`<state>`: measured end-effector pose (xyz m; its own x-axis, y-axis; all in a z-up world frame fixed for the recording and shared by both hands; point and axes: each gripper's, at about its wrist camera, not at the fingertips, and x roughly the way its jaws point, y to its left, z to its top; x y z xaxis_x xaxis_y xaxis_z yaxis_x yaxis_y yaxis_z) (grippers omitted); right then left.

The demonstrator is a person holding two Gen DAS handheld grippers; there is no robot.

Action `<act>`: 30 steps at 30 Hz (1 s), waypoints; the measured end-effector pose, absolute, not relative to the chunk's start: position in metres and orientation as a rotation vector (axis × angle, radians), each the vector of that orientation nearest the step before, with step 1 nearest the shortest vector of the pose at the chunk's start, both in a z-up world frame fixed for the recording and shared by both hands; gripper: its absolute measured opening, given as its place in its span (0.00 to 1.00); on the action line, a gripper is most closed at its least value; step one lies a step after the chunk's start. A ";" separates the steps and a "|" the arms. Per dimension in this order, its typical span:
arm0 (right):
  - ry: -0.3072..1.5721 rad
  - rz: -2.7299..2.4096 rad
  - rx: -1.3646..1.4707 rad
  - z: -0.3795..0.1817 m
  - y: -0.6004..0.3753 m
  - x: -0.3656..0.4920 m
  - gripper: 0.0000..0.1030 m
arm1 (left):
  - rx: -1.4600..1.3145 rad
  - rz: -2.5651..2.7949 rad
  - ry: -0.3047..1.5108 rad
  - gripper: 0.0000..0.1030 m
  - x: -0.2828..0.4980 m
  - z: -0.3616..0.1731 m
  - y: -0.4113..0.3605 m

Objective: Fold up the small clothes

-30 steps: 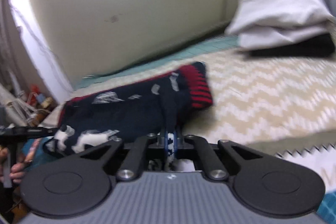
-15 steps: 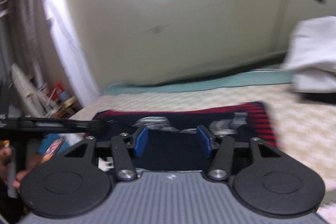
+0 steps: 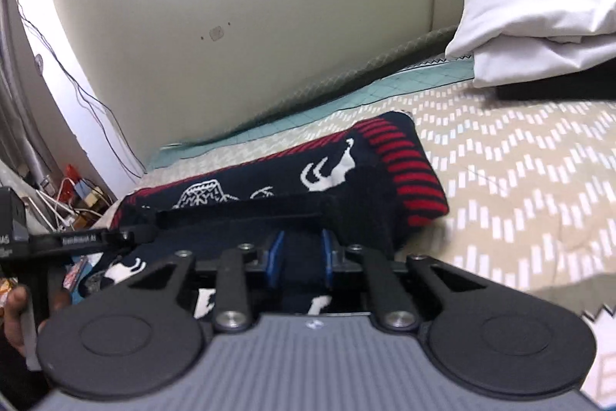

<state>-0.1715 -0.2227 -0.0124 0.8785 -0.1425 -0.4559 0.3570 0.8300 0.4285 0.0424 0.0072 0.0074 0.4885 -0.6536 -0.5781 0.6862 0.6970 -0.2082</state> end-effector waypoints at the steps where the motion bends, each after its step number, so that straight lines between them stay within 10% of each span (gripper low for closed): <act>1: 0.429 -0.278 0.502 -0.010 -0.218 -0.172 0.04 | 0.047 -0.809 0.666 0.29 0.043 0.011 0.008; 6: 0.346 -0.274 0.394 0.019 -0.205 -0.158 0.54 | 0.074 -0.796 0.573 0.40 0.050 0.028 -0.003; 30: 0.397 -0.426 0.393 0.004 -0.243 -0.104 0.34 | 0.161 -0.670 0.519 0.40 0.081 -0.006 -0.022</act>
